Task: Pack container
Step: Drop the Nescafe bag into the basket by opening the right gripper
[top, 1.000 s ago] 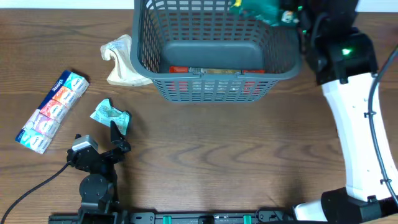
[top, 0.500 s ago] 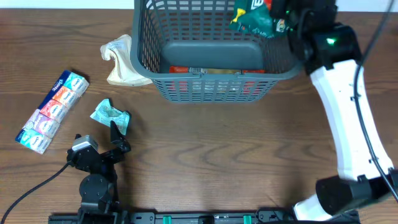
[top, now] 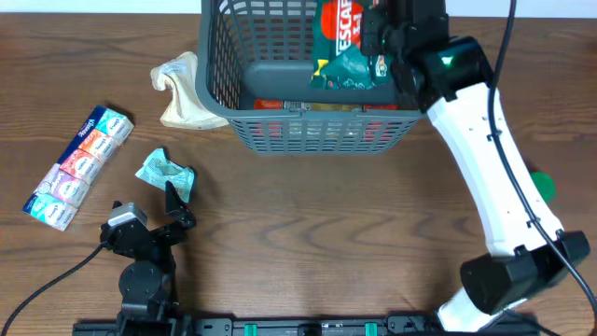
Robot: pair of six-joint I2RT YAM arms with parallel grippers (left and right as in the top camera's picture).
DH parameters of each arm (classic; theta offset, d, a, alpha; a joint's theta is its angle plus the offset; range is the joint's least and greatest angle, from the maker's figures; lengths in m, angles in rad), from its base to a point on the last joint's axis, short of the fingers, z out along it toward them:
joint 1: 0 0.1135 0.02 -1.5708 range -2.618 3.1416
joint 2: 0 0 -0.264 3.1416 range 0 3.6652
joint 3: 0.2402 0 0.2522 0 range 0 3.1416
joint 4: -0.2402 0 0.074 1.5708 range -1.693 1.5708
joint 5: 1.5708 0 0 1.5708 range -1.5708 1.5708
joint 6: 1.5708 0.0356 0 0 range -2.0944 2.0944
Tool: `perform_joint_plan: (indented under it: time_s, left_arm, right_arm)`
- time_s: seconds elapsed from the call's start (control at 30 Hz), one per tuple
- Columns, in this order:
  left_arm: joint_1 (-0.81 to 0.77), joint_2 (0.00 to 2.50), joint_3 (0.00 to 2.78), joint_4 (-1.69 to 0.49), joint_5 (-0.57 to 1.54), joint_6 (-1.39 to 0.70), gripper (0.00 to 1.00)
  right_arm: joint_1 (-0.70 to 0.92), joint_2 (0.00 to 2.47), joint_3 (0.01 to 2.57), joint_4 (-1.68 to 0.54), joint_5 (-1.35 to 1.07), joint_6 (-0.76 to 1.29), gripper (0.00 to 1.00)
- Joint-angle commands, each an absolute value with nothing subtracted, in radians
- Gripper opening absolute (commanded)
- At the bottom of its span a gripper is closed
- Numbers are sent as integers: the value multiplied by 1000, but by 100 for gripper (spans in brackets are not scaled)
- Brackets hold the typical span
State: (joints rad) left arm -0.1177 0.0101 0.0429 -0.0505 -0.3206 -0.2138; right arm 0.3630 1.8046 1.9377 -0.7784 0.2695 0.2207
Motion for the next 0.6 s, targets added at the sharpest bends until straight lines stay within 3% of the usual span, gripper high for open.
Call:
perform_joint_plan:
  time_s: [0.0, 0.53, 0.57]
  left_arm:
    - [-112, 4, 14, -65, -326, -223, 99]
    - [-112, 4, 14, -65, -326, -223, 98]
    - [-112, 4, 14, -65, -326, -223, 99]
  right_arm:
    - [358, 1837, 1969, -773, 303, 295, 1]
    - [312, 1949, 1969, -825, 303, 299, 2]
    - [308, 1949, 1969, -823, 302, 299, 22]
